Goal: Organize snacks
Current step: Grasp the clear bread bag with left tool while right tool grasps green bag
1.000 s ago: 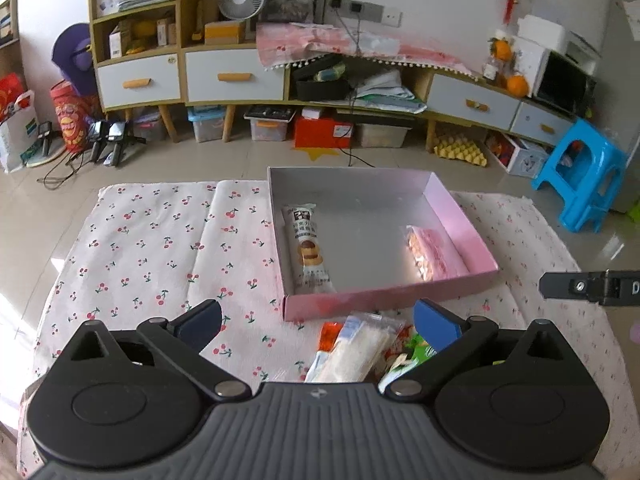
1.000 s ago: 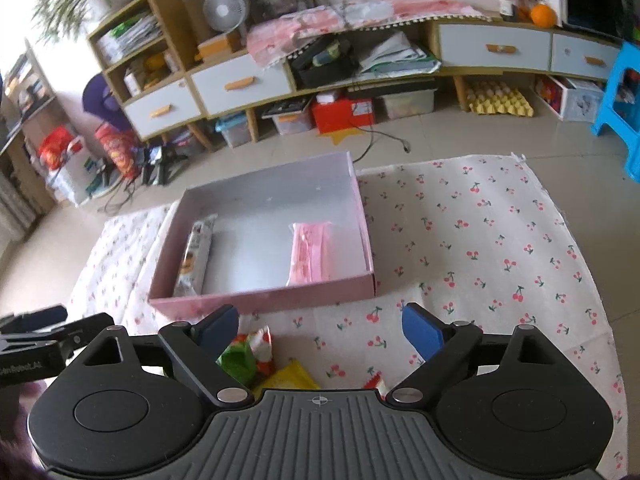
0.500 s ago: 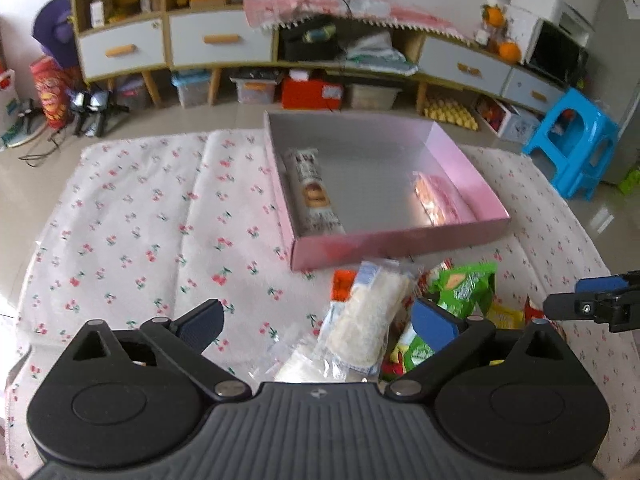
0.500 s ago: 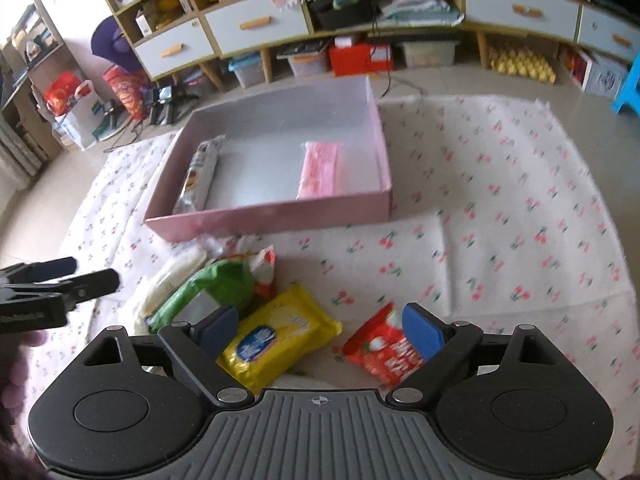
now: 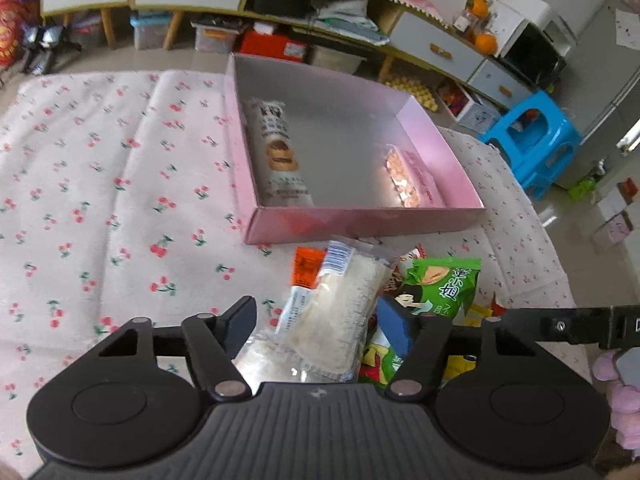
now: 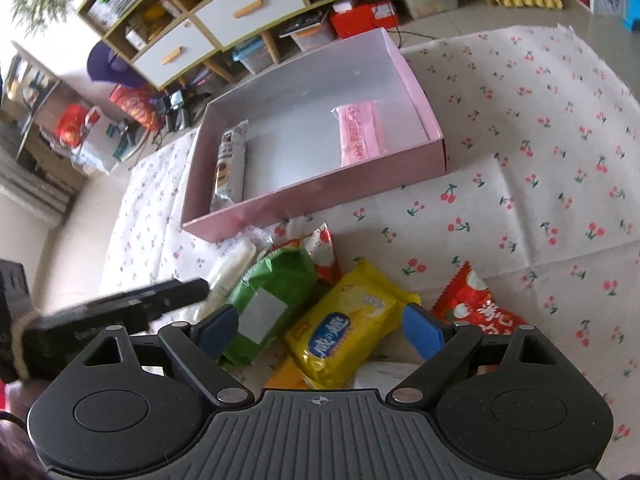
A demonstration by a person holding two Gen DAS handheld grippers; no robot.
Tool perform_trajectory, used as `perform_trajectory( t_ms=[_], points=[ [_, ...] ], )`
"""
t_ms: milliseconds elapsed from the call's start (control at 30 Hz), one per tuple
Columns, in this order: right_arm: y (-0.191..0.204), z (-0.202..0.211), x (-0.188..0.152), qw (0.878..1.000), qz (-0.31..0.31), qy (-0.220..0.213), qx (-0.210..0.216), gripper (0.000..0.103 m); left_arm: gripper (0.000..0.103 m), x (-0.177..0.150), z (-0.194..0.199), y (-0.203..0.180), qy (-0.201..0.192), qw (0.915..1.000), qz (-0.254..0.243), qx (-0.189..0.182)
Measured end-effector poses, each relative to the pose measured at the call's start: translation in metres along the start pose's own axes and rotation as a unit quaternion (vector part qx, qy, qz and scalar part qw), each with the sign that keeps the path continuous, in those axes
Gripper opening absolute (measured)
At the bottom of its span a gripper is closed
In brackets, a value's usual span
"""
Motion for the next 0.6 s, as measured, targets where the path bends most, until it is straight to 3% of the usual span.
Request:
perform_trajectory(
  t_ms=[333, 600],
  points=[
    [0.0, -0.01, 0.004, 0.995, -0.094, 0.01, 0.037, 0.09, 0.043, 0.0, -0.012, -0.001, 0.032, 0.9995, 0.002, 0.007],
    [0.01, -0.021, 0.001, 0.994, -0.103, 0.019, 0.041, 0.077, 0.037, 0.002, -0.009, -0.001, 0.033, 0.9993, 0.007, 0.017]
  ],
)
Point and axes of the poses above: each gripper's, at about its wrist camera, not at the fingertips, and z roughly against the way its jaws point, y to its left, x to its top, the point moved 2 cm from there along -z, roughly the way its jaws point, and after that the axes turned 12 degrees about -y, right-handed, at the moved point
